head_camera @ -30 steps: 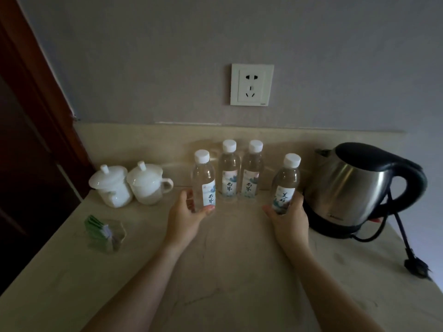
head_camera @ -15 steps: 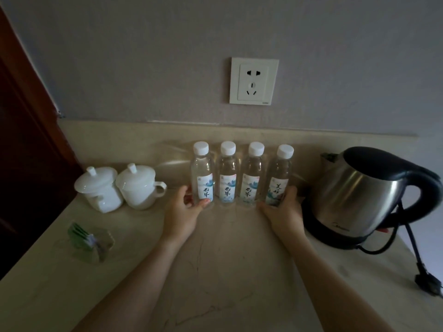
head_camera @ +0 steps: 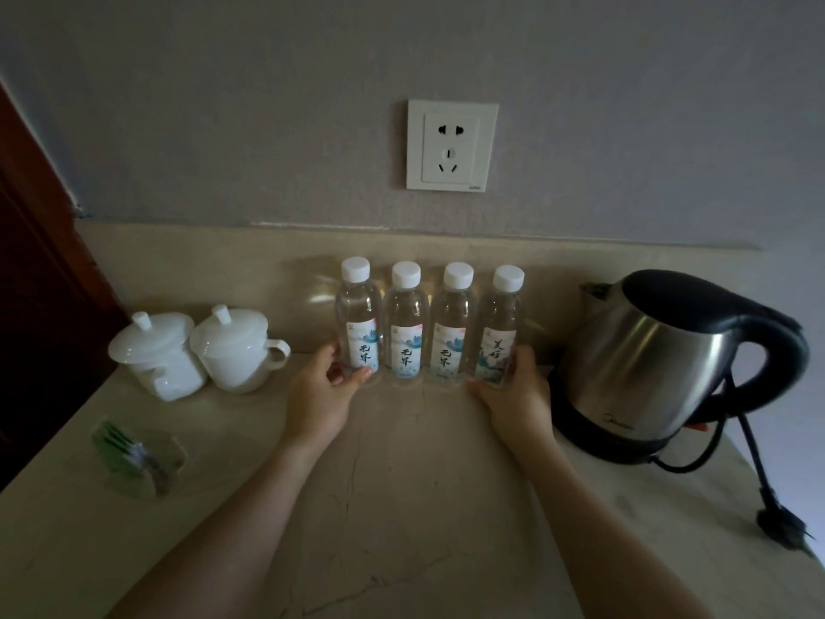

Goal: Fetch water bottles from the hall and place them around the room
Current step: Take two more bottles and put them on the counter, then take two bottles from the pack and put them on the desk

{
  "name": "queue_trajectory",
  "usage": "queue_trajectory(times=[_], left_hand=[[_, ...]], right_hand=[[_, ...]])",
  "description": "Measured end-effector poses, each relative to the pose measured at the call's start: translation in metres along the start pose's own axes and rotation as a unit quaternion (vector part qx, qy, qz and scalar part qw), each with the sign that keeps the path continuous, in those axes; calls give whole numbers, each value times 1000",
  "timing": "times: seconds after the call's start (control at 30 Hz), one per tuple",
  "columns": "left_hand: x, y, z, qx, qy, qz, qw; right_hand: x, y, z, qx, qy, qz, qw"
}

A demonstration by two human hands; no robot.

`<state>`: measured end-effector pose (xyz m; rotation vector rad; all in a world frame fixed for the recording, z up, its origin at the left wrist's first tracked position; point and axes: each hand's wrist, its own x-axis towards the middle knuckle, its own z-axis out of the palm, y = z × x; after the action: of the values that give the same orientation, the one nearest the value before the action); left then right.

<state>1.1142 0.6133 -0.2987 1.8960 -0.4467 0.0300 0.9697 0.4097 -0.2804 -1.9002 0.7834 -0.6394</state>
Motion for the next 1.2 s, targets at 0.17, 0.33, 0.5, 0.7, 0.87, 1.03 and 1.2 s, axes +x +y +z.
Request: queue_trajectory(times=[0.17,0.33,0.5,0.7,0.87,1.03,1.2], left_hand=[[-2,1,-2,5,-25,-30,999],[-35,23,-6,-50,-49,-91,993],[-78,71,-43,-44,21,32,998],[-105,115,-181,3,155,97,983],[-172,101,-342,83,300,78,947],[-262,68,-490,150,446,29,882],[-348,32,-588,185,538,-18,822]], right_hand=[[0,1,1,1,-9,3,1000],[-30,-11,0,8,4,37,999],[-79,-46,7,49,59,-8,997],[-128,-170,75,101,-35,-204,973],[-218,-259,168,153,-149,-296,931],[-331,-326,256,185,-278,-363,870],[-443,-368,340,200,-361,-430,803]])
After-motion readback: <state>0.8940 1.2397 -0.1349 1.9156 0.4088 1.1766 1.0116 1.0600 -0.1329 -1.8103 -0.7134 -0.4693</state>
